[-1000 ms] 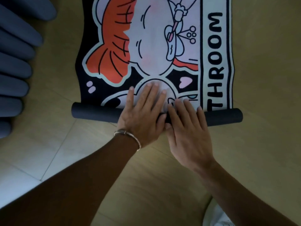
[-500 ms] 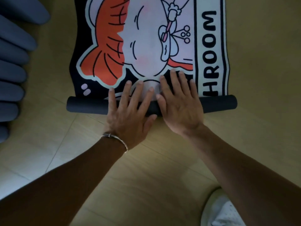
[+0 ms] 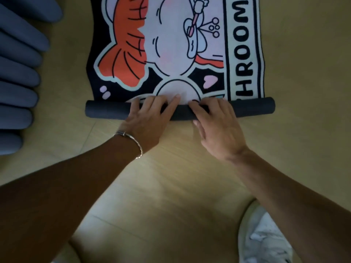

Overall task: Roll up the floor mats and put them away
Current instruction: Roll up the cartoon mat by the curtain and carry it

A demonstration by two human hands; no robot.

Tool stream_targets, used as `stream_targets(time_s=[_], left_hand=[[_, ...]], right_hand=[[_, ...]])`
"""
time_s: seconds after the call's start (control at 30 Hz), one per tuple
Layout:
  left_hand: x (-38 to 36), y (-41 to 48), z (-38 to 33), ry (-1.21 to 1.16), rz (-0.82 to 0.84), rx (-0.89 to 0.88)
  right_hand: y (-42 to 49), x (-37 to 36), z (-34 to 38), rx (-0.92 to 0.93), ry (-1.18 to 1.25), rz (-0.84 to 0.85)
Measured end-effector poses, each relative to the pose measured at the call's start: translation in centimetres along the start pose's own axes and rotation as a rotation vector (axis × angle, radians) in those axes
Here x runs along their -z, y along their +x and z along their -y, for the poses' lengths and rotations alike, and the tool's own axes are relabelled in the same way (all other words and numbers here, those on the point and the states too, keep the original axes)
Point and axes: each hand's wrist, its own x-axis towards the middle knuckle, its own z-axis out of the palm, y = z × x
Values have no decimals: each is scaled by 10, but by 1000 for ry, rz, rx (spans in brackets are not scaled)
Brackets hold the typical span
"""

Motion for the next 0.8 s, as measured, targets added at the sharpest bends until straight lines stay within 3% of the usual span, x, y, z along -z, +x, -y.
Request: stream_targets(time_s=[0.3, 0.8], left_hand=[[5, -32, -25, -153, 10, 5], [-7, -88, -67, -219, 48, 167]], right_hand=[[-18, 9, -5, 145, 30, 68], [-80, -7, 16, 119, 110, 51]])
